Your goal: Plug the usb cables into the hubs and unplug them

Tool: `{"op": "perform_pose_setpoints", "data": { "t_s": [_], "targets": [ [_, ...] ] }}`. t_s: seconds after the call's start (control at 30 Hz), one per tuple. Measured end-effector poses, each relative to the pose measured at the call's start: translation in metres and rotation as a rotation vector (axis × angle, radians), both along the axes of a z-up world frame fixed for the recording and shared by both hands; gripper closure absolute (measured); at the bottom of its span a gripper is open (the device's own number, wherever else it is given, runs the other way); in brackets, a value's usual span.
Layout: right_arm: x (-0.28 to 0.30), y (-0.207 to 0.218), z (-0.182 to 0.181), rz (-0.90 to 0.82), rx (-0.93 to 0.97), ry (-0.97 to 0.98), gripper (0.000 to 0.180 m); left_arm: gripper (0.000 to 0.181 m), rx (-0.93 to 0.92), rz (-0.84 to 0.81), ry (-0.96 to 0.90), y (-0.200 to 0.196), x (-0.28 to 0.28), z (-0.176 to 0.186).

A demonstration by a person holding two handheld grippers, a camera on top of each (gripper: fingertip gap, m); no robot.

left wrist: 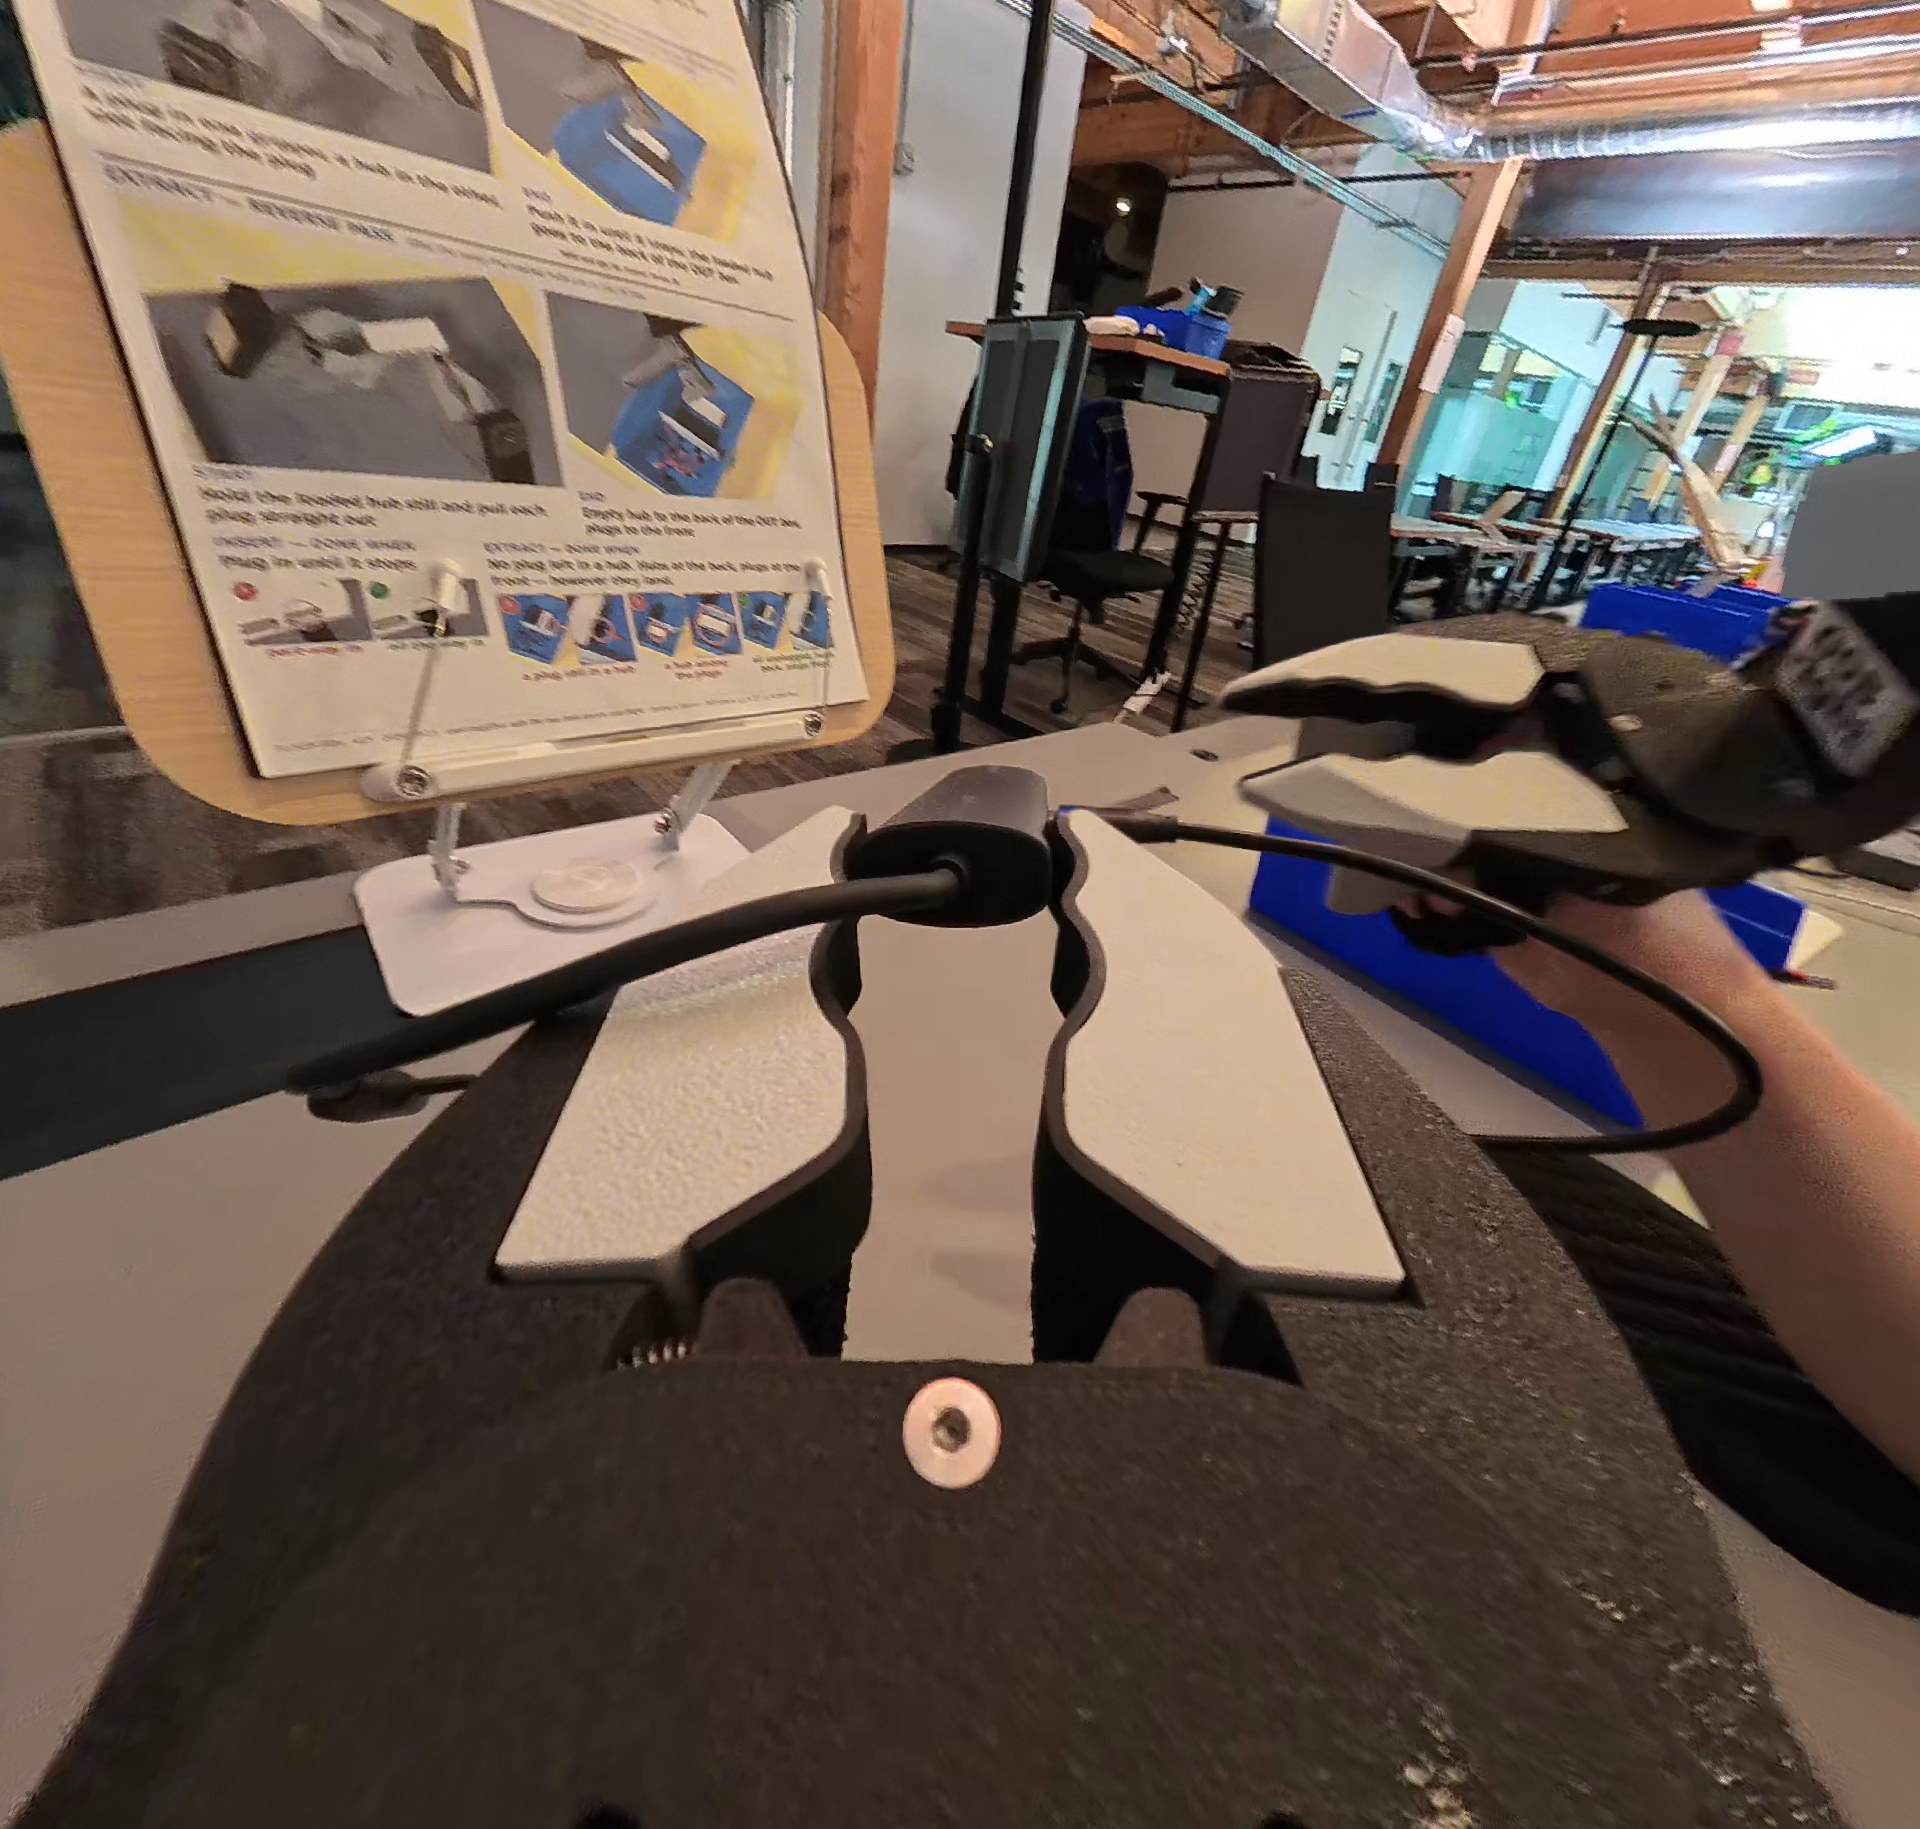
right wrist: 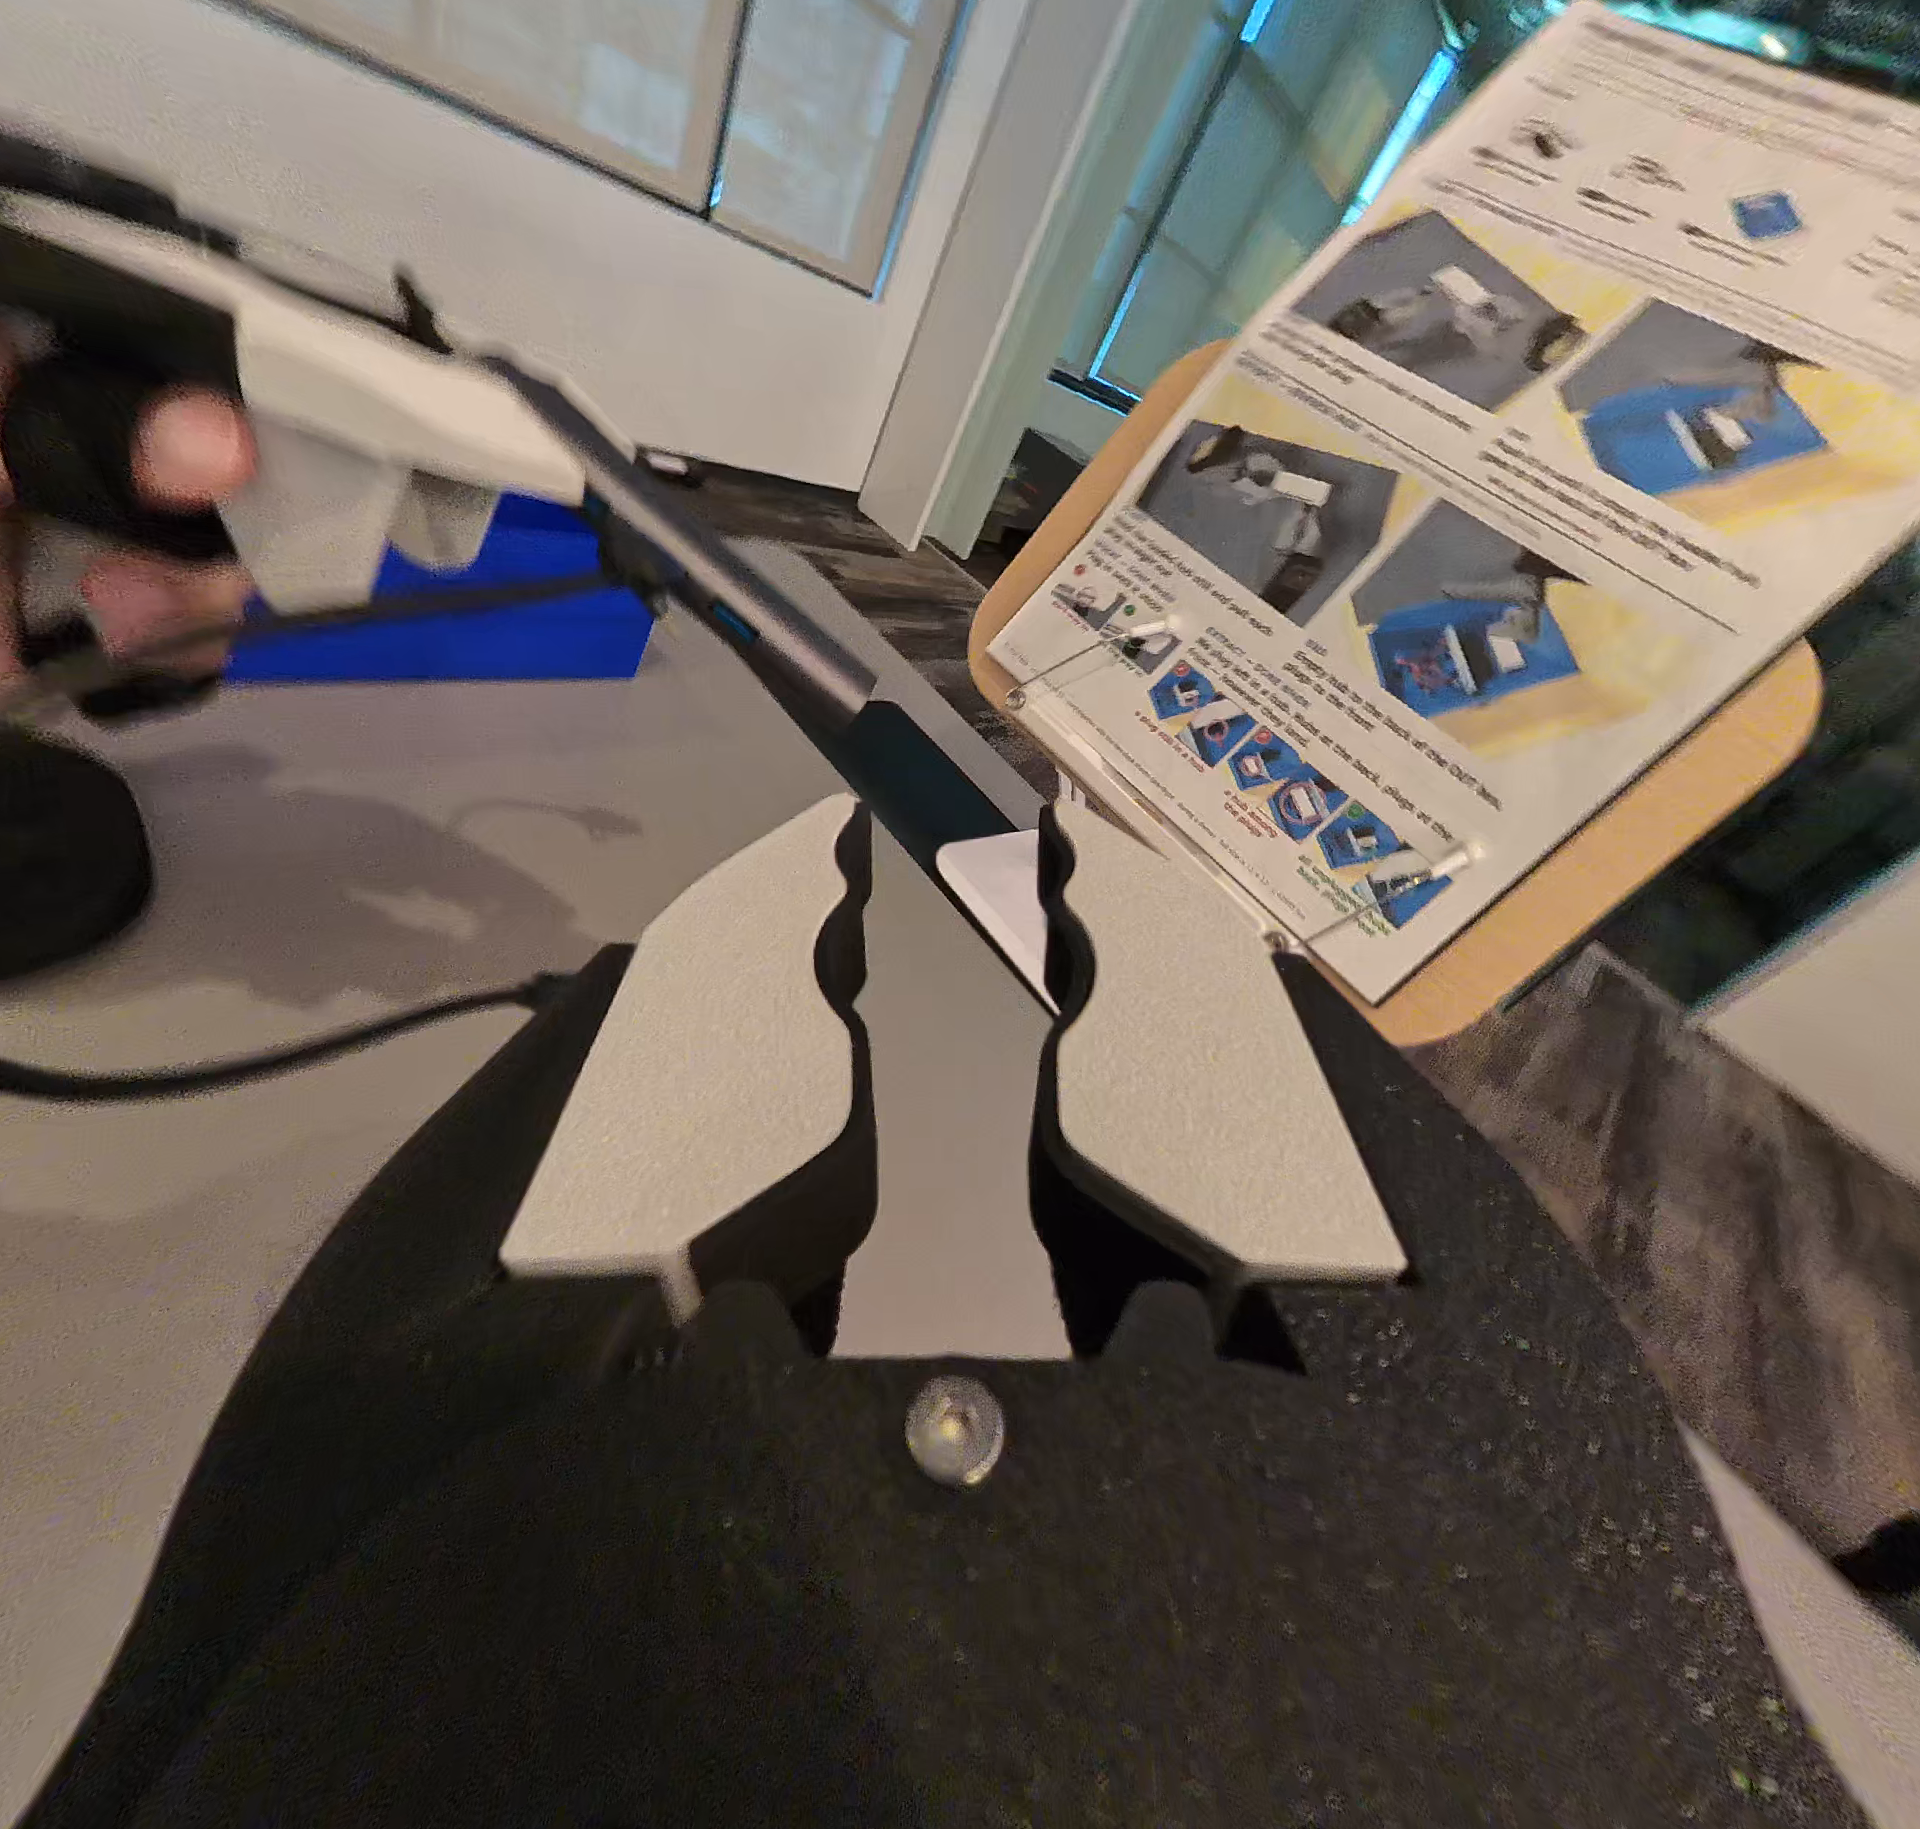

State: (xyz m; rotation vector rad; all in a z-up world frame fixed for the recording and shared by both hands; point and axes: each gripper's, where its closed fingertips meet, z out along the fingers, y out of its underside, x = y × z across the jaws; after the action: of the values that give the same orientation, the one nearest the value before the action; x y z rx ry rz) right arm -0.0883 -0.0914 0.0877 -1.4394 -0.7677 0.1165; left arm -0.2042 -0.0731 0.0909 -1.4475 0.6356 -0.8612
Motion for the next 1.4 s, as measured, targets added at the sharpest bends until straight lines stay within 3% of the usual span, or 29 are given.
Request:
{"op": "perform_pose_setpoints", "data": {
  "t_s": [0.27, 0.37, 0.57, 0.7, 0.83, 1.0, 1.4],
  "targets": [
    [-0.035, -0.061, 0.047, 0.044, -0.138, 0.315, 0.155, 0.148, 0.082, 0.114, 0.000, 0.015, -0.008, 0.004],
    [-0.038, -0.048, 0.046, -0.031, -0.121, 0.293, 0.154, 0.148, 0.113, 0.134, -0.004, 0.014, -0.007, 0.004],
    [-0.062, -0.013, 0.012, -0.050, -0.347, 0.263, 0.147, 0.148, 0.176, 0.184, -0.003, 0.007, -0.004, -0.001],
    [-0.064, -0.002, 0.000, -0.068, -0.368, 0.307, 0.149, 0.148, 0.202, 0.209, -0.012, 0.003, -0.002, -0.005],
    [-0.066, 0.003, -0.002, -0.048, -0.351, 0.346, 0.148, 0.148, 0.171, 0.202, -0.033, 0.006, -0.001, -0.011],
    [-0.075, 0.009, -0.017, 0.034, -0.459, 0.407, 0.139, 0.148, 0.152, 0.198, -0.052, 0.007, -0.004, -0.013],
    [-0.086, 0.016, -0.022, -0.009, -0.402, 0.383, 0.142, 0.148, 0.168, 0.201, -0.092, 0.003, -0.007, -0.008]
  ]
}}
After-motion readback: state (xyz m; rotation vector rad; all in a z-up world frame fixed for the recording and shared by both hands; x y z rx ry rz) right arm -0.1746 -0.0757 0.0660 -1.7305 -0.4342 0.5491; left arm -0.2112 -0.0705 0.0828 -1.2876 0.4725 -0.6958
